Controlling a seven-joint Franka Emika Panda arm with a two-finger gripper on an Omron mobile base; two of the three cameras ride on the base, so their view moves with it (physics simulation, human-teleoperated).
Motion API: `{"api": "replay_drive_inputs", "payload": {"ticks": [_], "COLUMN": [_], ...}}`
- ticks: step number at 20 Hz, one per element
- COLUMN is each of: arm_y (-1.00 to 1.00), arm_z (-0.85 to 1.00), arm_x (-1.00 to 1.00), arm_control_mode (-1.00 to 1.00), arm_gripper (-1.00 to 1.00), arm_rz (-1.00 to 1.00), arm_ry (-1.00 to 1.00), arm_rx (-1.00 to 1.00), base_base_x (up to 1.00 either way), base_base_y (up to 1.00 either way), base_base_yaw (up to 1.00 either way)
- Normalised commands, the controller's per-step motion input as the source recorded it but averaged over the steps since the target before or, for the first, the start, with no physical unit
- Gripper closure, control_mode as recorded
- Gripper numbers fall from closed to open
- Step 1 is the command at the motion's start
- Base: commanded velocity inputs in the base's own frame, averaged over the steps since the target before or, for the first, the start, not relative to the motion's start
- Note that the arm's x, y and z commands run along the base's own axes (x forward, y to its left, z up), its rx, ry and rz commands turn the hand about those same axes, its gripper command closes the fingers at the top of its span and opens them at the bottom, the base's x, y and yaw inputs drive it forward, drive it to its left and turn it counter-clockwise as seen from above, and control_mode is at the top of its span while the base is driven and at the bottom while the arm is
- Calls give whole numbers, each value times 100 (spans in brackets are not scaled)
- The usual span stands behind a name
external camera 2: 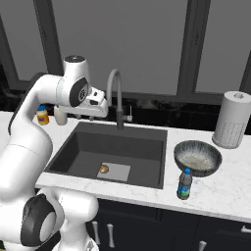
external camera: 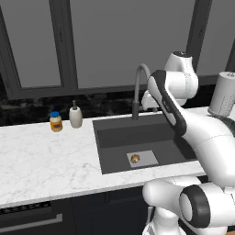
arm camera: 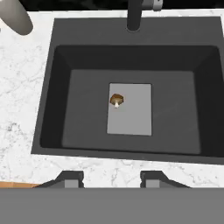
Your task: Pick the mushroom from the sink and place it in the bowl. Then pick the bowl and place it in the microwave. Then close the microwave door and press the start button.
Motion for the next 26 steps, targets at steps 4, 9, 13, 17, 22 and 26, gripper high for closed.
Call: {"api": "replay_drive_inputs", "payload": {"ticks": [4,9,13,17,22,26], "arm_y": [12,1,-8,-2,0,0], "arm_z": [-4,-68,-79,-61,-33,-29], "arm_x": [-35,-33,-4,2,36,55], "arm_control_mode": [-100,-100,-100,-100,-100,-100], "arm_gripper": [-100,-100,-100,-100,-100,-100], "arm_rz": [0,0,-1,-7,-10,-13], "arm_ry": [-5,2,8,10,19,27], "arm_rx": [-3,-2,0,0,-3,-1], "base_base_x": [0,0,0,0,0,0], "base_base_y": [0,0,0,0,0,0], "base_base_yaw": [0,0,0,0,0,0]}}
